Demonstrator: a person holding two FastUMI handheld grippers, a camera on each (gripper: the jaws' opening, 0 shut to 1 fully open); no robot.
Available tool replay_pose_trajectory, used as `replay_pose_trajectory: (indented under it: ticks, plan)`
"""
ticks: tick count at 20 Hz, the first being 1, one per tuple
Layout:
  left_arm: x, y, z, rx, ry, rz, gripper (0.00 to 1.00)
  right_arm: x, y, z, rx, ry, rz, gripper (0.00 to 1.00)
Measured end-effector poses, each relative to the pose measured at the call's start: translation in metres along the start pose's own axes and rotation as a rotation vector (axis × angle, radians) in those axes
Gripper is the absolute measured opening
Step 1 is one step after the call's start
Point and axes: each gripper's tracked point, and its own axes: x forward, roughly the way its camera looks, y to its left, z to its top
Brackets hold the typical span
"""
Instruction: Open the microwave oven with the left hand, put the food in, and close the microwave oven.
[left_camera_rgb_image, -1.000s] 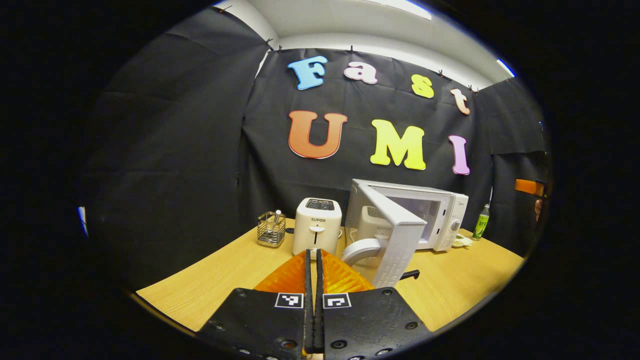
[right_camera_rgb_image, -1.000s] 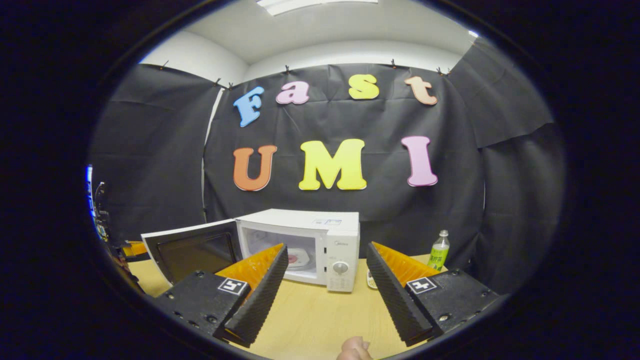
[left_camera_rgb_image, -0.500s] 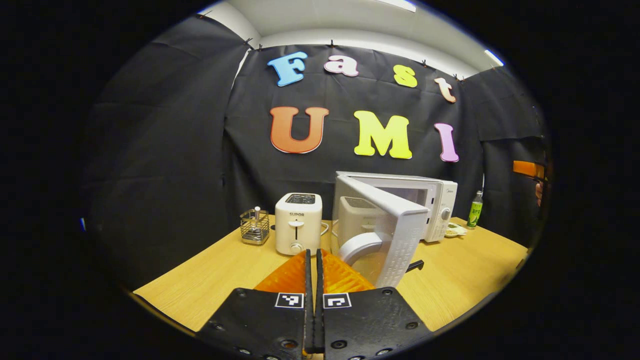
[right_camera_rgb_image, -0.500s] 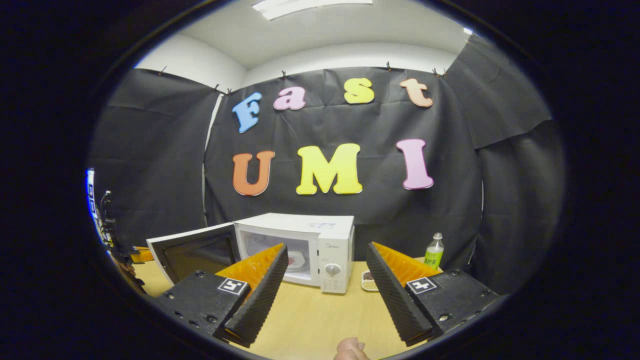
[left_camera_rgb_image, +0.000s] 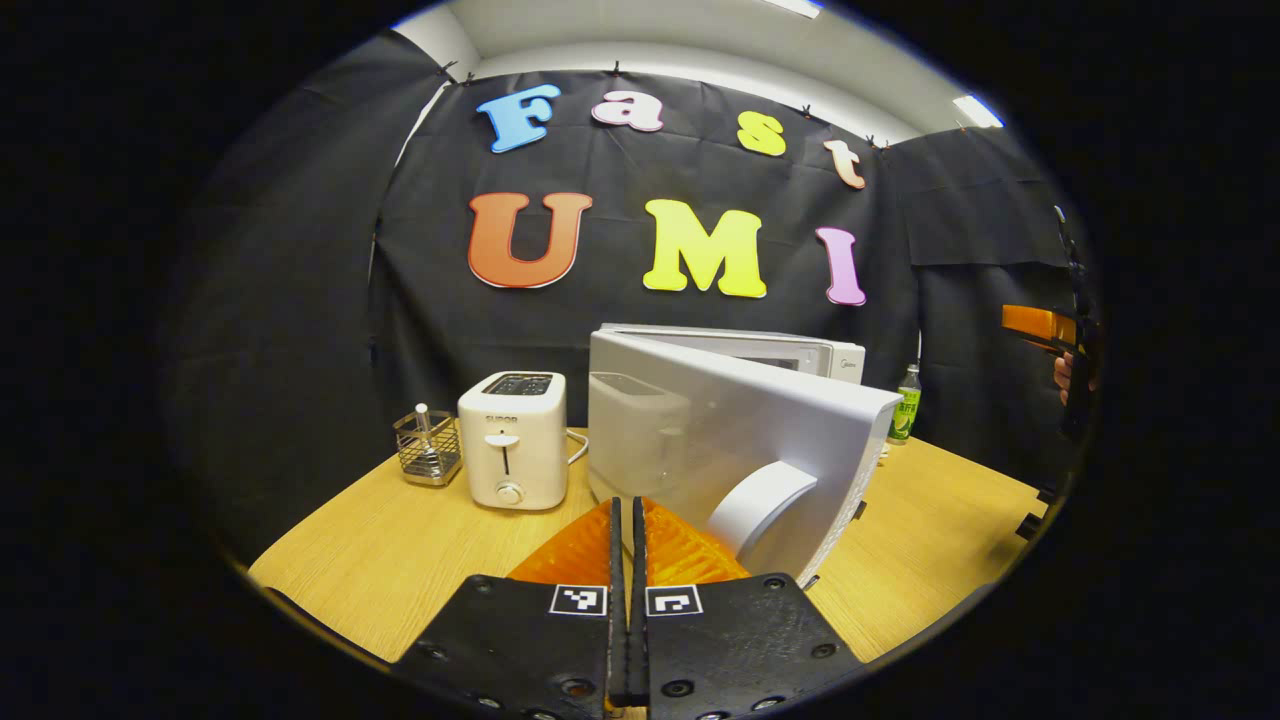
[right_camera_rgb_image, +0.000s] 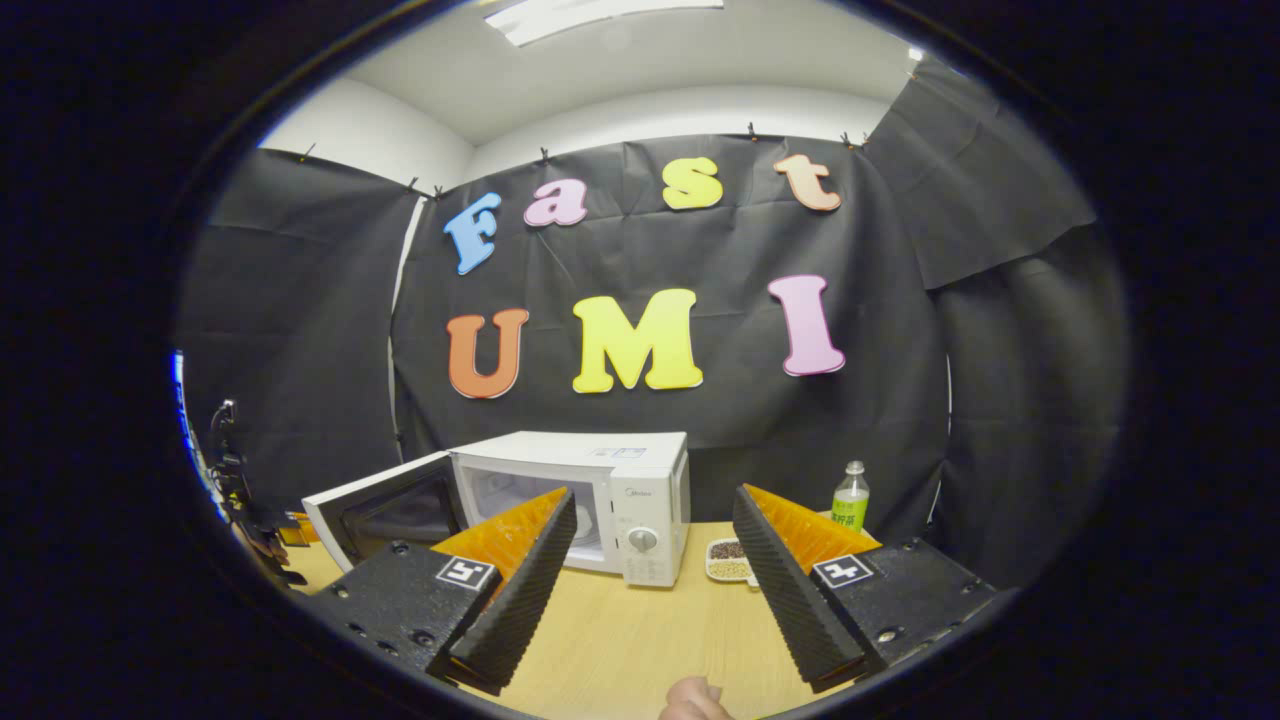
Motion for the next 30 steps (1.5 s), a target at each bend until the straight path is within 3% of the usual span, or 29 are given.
replay_pose_trajectory:
  ticks: [4,5,7,8,11,17,18,19,20,21,23,24,25,30]
  plan:
    - [0.02,-0.027,-0.008,0.032,0.015,-0.113,0.0,-0.001,-0.006,0.002,-0.003,-0.004,-0.007,1.0]
    - [0.023,-0.031,-0.008,0.043,0.012,-0.135,0.0,-0.002,-0.007,0.002,-0.003,-0.006,-0.007,0.91]
    - [0.025,-0.051,-0.006,0.051,-0.001,-0.202,0.0,-0.002,-0.013,0.003,0.0,-0.014,-0.022,0.91]
    - [0.029,-0.061,-0.004,0.054,-0.009,-0.237,0.0,-0.003,-0.016,0.002,0.002,-0.016,-0.027,1.0]
    - [0.042,-0.076,-0.005,0.067,-0.001,-0.289,0.0,-0.002,-0.022,-0.001,0.007,-0.012,-0.041,1.0]
    - [0.075,-0.105,0.0,0.079,0.004,-0.33,0.0,-0.002,-0.026,-0.001,0.007,-0.015,-0.032,1.0]
    - [0.08,-0.11,0.001,0.083,0.001,-0.331,0.0,-0.002,-0.028,-0.003,0.003,-0.017,-0.038,0.91]
    - [0.086,-0.115,0.001,0.083,0.001,-0.335,0.0,-0.001,-0.031,-0.003,-0.001,-0.018,-0.044,1.0]
    - [0.092,-0.121,0.002,0.081,0.001,-0.338,0.0,-0.001,-0.034,-0.004,-0.005,-0.018,-0.05,0.91]
    - [0.097,-0.127,0.002,0.08,0.003,-0.342,0.0,0.0,-0.038,-0.006,-0.008,-0.017,-0.055,1.0]
    - [0.109,-0.135,0.003,0.085,0.001,-0.336,0.0,0.004,-0.044,-0.008,-0.007,-0.014,-0.062,1.0]
    - [0.116,-0.14,0.002,0.084,0.004,-0.331,0.0,0.006,-0.045,-0.008,-0.005,-0.01,-0.062,0.91]
    - [0.123,-0.144,0.002,0.084,0.006,-0.325,0.0,0.007,-0.048,-0.01,-0.003,-0.007,-0.063,1.0]
    - [0.153,-0.162,0.008,0.082,0.0,-0.299,0.0,0.015,-0.067,-0.019,0.0,0.002,-0.074,1.0]
